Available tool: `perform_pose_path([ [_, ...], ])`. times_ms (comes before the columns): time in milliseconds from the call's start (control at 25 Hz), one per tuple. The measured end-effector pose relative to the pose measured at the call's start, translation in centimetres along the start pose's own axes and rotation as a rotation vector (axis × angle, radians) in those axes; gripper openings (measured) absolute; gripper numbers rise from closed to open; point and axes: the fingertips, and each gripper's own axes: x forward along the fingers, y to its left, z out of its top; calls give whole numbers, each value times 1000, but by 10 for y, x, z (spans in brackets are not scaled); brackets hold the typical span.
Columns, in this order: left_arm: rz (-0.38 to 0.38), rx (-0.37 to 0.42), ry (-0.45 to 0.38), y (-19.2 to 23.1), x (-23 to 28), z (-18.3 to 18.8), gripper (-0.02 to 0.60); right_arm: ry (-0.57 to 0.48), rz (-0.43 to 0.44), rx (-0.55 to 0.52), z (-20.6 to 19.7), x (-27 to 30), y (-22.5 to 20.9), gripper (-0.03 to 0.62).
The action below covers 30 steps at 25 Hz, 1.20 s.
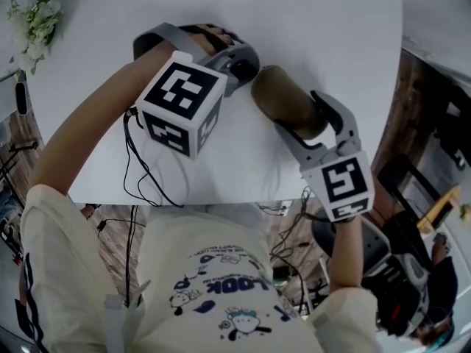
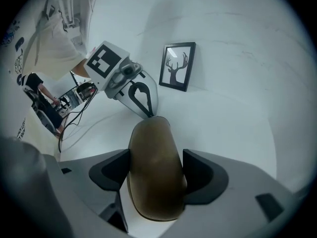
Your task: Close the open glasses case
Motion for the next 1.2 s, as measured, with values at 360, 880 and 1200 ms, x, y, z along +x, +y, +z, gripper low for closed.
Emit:
perform_pose_path([
  [360, -6, -163, -39, -56, -7, 20, -3, -20, -19, 107, 0, 1, 1, 322],
  [880, 73, -436, -110, -98, -1, 42, -3, 10, -163, 428, 6, 19, 18, 322],
  [1200, 100, -476, -133, -140, 23, 97, -2, 17, -149, 732, -6, 14, 19, 322],
])
